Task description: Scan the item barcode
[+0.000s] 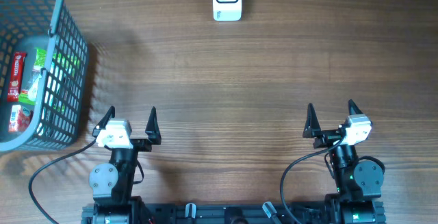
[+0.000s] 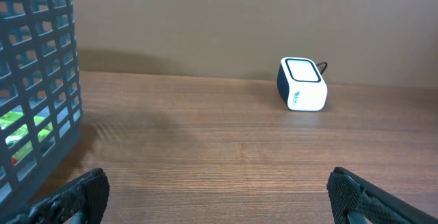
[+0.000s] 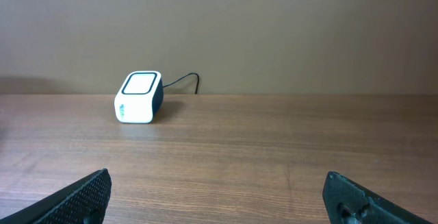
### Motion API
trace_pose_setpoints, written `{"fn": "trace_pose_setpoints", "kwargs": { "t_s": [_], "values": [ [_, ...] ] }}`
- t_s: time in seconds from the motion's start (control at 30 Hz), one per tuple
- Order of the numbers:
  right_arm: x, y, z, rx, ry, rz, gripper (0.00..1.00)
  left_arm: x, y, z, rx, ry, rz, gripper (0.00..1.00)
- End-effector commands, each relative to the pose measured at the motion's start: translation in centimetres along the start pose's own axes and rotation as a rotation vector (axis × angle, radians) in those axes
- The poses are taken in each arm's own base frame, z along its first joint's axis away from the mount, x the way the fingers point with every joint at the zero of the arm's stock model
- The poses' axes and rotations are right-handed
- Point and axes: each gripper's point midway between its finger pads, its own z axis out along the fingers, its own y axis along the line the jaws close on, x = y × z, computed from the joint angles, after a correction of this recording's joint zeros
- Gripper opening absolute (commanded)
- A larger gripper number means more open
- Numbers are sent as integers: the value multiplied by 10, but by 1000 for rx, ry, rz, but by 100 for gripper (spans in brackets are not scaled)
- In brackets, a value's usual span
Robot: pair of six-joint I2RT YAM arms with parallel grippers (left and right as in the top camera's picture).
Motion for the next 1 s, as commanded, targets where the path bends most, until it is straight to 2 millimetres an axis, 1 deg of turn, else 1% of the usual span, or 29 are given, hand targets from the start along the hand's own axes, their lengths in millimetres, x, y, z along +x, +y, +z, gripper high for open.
{"fn": "trace_pose_setpoints", "kwargs": {
  "t_s": [0.0, 0.07, 0.17, 0.27, 0.3, 0.33, 0.4, 0.43, 0.47, 0.57, 0.6, 0.67, 0.73, 0.8, 0.83, 0.9, 0.97],
  "values": [
    [0, 1, 0, -8, -2, -12, 100, 0, -6, -1, 35, 5, 10, 100],
    [0, 1, 0, -8, -1, -12, 100, -8, -17, -6, 92, 30, -11, 100],
    [0, 1, 0, -8, -2, -12, 100, -31, -21, -20, 87, 65, -86, 100],
    [0, 1, 0, -8, -2, -12, 100, -65, -26, -40, 79, 109, -140, 100],
    [0, 1, 0, -8, -1, -12, 100, -83, -30, -50, 81, 133, -147, 100],
    [0, 1, 0, -8, -1, -12, 100, -96, -32, -57, 78, 158, -151, 100],
    [0, 1, 0, -8, -1, -12, 100, -119, -35, -65, 68, 222, -161, 100],
    [0, 1, 0, -8, -2, -12, 100, -128, -36, -67, 63, 253, -166, 100],
    [0, 1, 0, -7, -2, -12, 100, -142, -37, -67, 53, 321, -177, 100],
    [0, 1, 0, -8, -2, -12, 100, -163, -38, -63, 32, 453, -197, 100],
    [0, 1, 0, -8, -1, -12, 100, -174, -39, -59, 24, 508, -203, 100],
    [0, 1, 0, -8, -1, -12, 100, -190, -39, -52, 17, 560, -207, 100],
    [0, 1, 0, -8, -1, -12, 100, -218, -40, -37, 19, 547, -205, 100],
    [0, 1, 0, -8, -1, -12, 100, -238, -39, -21, 25, 511, -185, 100],
    [0, 1, 0, -8, -1, -12, 100, -244, -37, -14, 18, 486, -160, 100],
    [0, 1, 0, -8, -1, -12, 100, -256, -22, 2, -56, 428, -143, 100],
    [0, 1, 0, -7, -1, -12, 100, -263, -3, 17, -163, 388, -199, 100]
  ]
}}
